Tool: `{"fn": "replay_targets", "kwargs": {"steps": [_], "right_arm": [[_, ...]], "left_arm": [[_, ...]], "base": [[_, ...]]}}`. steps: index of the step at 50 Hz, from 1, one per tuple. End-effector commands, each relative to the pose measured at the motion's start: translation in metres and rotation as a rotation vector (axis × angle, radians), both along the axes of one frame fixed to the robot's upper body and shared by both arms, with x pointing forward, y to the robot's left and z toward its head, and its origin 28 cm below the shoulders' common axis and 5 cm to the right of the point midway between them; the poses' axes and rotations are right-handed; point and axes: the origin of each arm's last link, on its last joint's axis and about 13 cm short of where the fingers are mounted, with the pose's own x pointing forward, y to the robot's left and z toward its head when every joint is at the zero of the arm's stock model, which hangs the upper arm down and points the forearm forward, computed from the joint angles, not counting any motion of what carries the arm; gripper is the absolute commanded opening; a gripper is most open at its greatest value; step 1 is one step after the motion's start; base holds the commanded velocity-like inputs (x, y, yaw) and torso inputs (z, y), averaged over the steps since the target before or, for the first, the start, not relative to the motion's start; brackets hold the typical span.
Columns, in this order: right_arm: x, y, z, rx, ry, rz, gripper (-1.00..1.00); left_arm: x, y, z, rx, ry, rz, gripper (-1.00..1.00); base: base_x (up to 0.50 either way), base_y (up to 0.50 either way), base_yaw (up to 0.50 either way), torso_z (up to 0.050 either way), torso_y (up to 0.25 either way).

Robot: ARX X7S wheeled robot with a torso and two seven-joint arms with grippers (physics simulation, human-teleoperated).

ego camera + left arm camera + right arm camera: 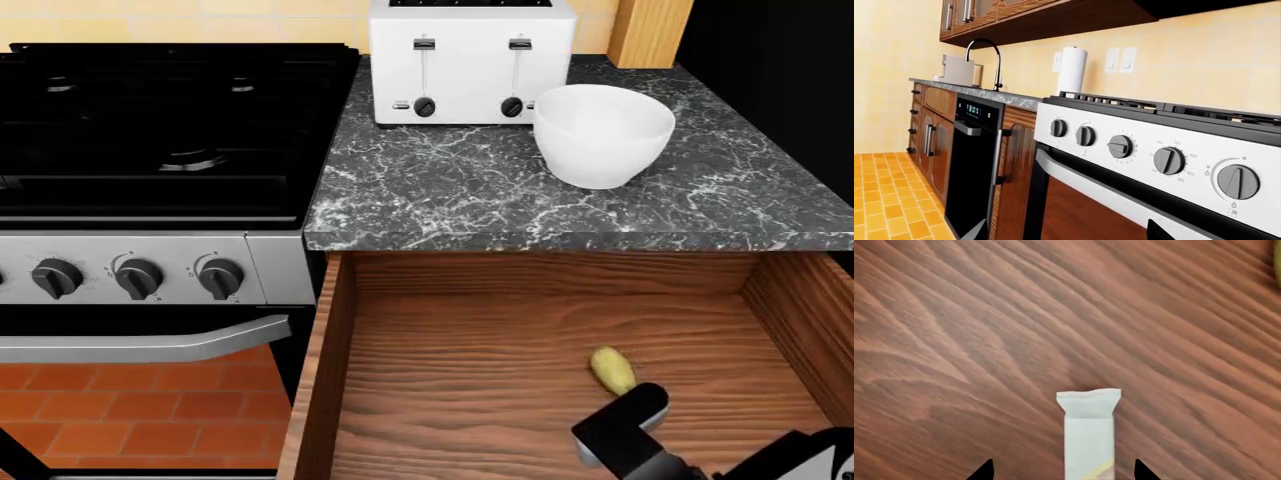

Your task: Place the bar in the bowl and close the drawer.

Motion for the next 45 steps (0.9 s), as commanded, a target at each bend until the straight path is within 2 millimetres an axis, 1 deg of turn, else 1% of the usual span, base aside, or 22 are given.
{"fn": "replay_targets", "kwargs": {"steps": [1, 14, 45], "right_arm": [[0.0, -0.002, -0.003, 0.005, 0.007, -0.012, 1.0], [0.001, -0.004, -0.01, 0.014, 0.021, -0.029, 1.0], [0.002, -0.012, -0.02, 0.024, 0.045, -0.084, 1.0]], "left_arm": [[0.001, 0.0, 0.0, 0.001, 0.001, -0.002, 1.0], [0.002, 0.0, 0.0, 0.003, 0.003, -0.001, 1.0], [0.001, -0.001, -0.001, 0.003, 0.007, -0.007, 1.0]], "base": [[0.0, 0.0, 0.0, 0.0, 0.0], [0.0, 0.0, 0.0, 0.0, 0.0], [0.0, 0.0, 0.0, 0.0, 0.0]]}}
